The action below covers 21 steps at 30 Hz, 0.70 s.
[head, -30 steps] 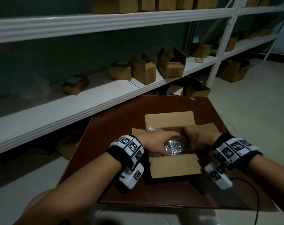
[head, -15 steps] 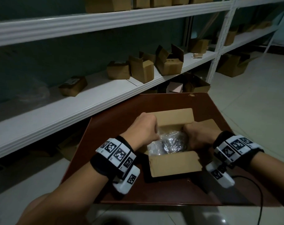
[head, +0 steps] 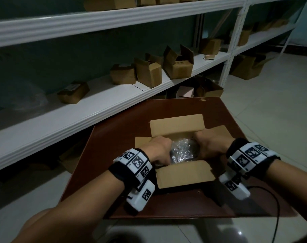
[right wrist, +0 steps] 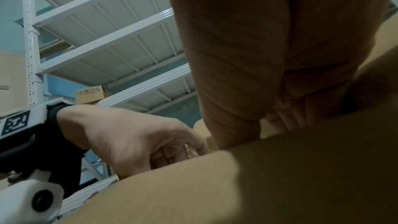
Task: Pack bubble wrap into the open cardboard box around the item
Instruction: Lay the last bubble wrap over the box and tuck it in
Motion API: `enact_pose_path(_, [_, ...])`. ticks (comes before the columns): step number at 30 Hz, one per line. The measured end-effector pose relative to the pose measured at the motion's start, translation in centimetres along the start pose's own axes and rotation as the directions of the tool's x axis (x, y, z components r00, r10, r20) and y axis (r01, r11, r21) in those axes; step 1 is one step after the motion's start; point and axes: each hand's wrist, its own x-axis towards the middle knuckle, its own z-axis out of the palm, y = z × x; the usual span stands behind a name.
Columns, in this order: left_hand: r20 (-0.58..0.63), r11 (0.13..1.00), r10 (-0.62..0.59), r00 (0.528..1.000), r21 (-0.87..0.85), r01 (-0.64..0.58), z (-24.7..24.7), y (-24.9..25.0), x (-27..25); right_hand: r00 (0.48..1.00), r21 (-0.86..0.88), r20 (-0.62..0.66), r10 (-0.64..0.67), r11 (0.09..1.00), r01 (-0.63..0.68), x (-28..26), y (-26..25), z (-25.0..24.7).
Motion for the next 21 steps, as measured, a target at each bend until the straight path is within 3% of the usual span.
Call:
enact_pose_path(9, [0.052,0.994,0.077,0.996,-0.076,-0.073,-1.0,-1.6,-0.8,0.998,-0.003,-0.053,-0.041,0.999,0.041,-0.9,-0.2,-0.3])
enact_pose_path(12, [-0.090,0.986,0.165,0.982,0.027,-0.163,-1.6,-1.5,-1.8,0.998,0.026,-0.041,-0.038,0.999,0.039,-0.7,0.1,-0.1])
enact_pose_path(16, [-0.337,0.969,0.243,0.909,0.135,-0.209,-3.1,-1.8,-2.5,0.998,0.031,-0.035,-0.056,0.998,0.057,-0.6,0.0,-0.1])
enact_pose_path(21, [-0.178,0.964,0.189,0.966,0.223,-0.148,-2.7,-1.6,-2.5,0.998,-0.014,-0.025,-0.059,0.998,0.059,-0.4,0.1,-0.1])
